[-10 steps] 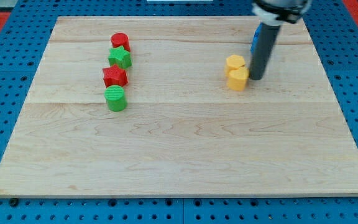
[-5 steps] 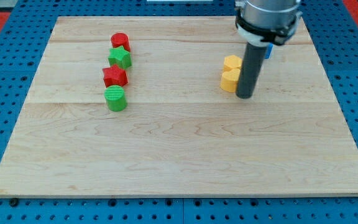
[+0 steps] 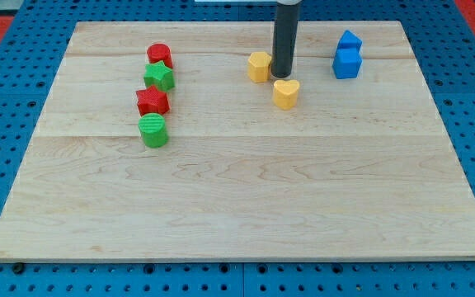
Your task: Move the yellow hexagon and yellow heart to the top center of the board
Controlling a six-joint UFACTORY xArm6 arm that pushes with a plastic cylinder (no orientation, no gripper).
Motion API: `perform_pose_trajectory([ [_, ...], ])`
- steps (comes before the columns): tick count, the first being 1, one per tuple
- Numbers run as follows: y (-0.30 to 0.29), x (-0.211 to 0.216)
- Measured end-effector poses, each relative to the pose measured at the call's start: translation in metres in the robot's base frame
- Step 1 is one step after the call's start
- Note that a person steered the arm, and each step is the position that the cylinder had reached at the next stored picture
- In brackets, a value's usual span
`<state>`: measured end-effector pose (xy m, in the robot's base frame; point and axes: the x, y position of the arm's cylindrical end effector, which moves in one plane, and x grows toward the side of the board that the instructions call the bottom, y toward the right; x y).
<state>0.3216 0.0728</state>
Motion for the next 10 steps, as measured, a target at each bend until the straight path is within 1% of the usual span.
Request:
perform_pose_trajectory([
  [1, -0.033, -0.001],
  [2, -0.076, -0.011],
  [3, -0.107, -0.031],
  [4, -0.145, -0.041],
  [5, -0.154, -0.063],
  [6, -0.097, -0.076],
  [7, -0.084, -0.047],
  [8, -0.016, -0.025],
  [9, 0.052, 0.005],
  [10, 0.087, 0.059],
])
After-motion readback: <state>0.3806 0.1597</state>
